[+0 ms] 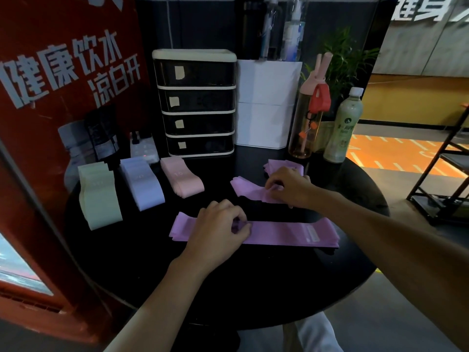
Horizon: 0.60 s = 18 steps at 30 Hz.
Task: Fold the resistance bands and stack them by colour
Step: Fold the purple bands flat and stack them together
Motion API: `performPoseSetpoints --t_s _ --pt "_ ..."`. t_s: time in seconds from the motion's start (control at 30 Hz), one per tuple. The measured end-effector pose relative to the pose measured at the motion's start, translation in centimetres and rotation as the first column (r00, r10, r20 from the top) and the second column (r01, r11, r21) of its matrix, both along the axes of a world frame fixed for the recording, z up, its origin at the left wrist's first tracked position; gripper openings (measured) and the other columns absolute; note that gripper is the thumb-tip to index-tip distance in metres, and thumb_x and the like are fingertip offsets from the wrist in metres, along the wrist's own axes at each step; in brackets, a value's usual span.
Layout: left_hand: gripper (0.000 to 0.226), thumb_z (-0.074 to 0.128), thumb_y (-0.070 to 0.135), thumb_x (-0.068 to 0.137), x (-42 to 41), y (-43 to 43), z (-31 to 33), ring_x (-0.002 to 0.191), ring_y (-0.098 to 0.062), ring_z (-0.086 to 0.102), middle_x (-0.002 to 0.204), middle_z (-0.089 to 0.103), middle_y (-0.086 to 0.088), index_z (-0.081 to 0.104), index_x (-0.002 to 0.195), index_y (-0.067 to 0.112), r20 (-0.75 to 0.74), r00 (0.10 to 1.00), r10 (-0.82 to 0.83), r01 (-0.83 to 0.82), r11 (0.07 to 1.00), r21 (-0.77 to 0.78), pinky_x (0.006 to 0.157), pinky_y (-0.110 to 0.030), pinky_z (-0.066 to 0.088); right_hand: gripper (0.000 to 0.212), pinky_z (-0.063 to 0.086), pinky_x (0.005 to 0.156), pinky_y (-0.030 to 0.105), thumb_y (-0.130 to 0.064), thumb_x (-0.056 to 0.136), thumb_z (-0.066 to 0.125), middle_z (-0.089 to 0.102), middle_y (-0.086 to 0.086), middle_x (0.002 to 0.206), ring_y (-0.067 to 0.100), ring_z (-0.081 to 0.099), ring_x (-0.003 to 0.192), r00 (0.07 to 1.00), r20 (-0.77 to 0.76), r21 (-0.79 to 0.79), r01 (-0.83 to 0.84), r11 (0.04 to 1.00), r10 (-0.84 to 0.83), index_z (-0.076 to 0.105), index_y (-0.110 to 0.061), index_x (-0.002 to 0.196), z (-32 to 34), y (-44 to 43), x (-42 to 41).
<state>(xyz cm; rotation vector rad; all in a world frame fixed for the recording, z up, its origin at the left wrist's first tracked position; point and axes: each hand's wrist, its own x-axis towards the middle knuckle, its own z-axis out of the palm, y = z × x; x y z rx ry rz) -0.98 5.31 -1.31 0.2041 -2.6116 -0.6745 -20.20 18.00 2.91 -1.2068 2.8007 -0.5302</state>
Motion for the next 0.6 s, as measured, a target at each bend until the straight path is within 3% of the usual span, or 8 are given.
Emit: performPoseSetpoints --t_s 0.1,0.23,0.4,0.47,0.53,0.6 --pt "0.012 0.064 0.04 0.09 0.0 0.1 0.1 0.095 -0.011 0.049 0.094 0.055 0.014 0.067 0.091 0.028 -0.002 1.0 0.01 -0.01 1.0 -0.011 0.089 -0.038 0.043 0.02 0.036 0.088 0.038 -0.021 0.091 0.052 0.066 -0.012 0.102 0.008 0.052 0.083 0.998 0.043 -0.029 -0.037 0.999 0.038 0.068 -0.033 0.086 0.3 0.4 0.3" --pt "0.012 0.064 0.039 0.09 0.0 0.1 0.0 0.095 -0.01 0.049 0.094 0.055 0.014 0.067 0.092 0.028 -0.003 1.0 0.021 -0.021 1.0 -0.017 0.089 -0.036 0.041 0.016 0.025 0.084 0.037 -0.03 0.093 0.054 0.066 -0.01 0.105 0.013 0.047 0.102 0.999 0.039 -0.067 -0.018 0.998 0.021 0.069 -0.033 0.088 -0.4 0.6 0.0" --pt "0.013 0.064 0.039 0.09 0.1 0.2 0.1 0.095 -0.011 0.049 0.095 0.056 0.013 0.067 0.093 0.027 0.002 1.0 0.02 -0.02 1.0 -0.009 0.09 -0.035 0.041 0.022 0.028 0.091 0.038 -0.043 0.094 0.055 0.063 -0.012 0.086 0.013 0.053 0.089 0.996 0.093 -0.094 0.013 0.995 -0.004 0.07 -0.027 0.09 -0.6 0.9 -0.2" --pt "0.013 0.064 0.039 0.091 0.1 0.2 0.2 0.096 -0.01 0.049 0.096 0.056 0.014 0.067 0.094 0.027 0.006 1.0 0.019 -0.019 1.0 -0.003 0.09 -0.035 0.041 0.013 0.027 0.09 0.038 -0.037 0.092 0.059 0.066 -0.009 0.092 0.015 0.055 0.095 0.999 0.048 -0.074 0.006 0.997 -0.003 0.068 -0.027 0.09 -0.7 1.1 -0.4" --pt "0.013 0.064 0.039 0.091 0.1 0.2 0.2 0.096 -0.009 0.049 0.096 0.056 0.014 0.067 0.094 0.027 0.009 1.0 0.018 -0.018 1.0 0.002 0.091 -0.035 0.041 0.011 0.028 0.095 0.038 -0.027 0.089 0.061 0.065 -0.008 0.101 0.017 0.054 0.1 0.999 0.043 -0.07 0.013 0.997 -0.01 0.064 -0.027 0.1 -0.5 1.2 -0.4" --pt "0.012 0.064 0.039 0.091 0.1 0.2 0.2 0.095 -0.009 0.049 0.096 0.056 0.014 0.067 0.093 0.027 0.009 1.0 0.018 -0.018 1.0 0.001 0.09 -0.036 0.042 0.033 0.026 0.097 0.037 -0.021 0.09 0.059 0.06 -0.01 0.109 0.016 0.05 0.102 0.996 0.09 -0.041 0.013 0.999 -0.009 0.057 -0.032 0.122 0.0 1.2 0.1"
